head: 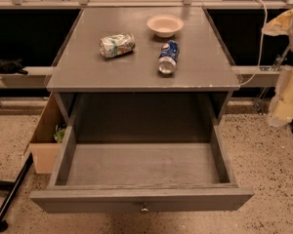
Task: Place 7up can into top drawer
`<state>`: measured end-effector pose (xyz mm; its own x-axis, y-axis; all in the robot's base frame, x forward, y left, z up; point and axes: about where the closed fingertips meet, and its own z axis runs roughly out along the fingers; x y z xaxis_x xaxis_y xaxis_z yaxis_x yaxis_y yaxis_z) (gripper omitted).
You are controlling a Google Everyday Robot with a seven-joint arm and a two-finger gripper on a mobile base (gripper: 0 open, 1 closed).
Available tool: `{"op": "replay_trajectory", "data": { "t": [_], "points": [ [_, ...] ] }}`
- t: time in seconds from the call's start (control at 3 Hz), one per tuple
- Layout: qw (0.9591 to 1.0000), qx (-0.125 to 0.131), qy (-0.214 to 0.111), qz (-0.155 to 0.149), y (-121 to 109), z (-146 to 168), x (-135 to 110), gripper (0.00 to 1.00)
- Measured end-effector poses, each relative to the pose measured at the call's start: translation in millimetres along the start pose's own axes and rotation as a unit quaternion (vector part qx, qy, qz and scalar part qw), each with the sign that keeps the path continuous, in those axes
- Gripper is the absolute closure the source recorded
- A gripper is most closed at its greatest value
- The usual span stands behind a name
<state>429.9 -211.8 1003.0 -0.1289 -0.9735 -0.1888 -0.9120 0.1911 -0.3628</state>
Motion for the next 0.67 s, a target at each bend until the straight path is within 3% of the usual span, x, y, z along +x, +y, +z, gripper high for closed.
{"op": "replay_trajectory", "data": {
  "t": [0.67],
  "points": [
    [0.9972, 0.030, 0.015, -0.066, -26, -18, -53, 0.00]
  ]
}}
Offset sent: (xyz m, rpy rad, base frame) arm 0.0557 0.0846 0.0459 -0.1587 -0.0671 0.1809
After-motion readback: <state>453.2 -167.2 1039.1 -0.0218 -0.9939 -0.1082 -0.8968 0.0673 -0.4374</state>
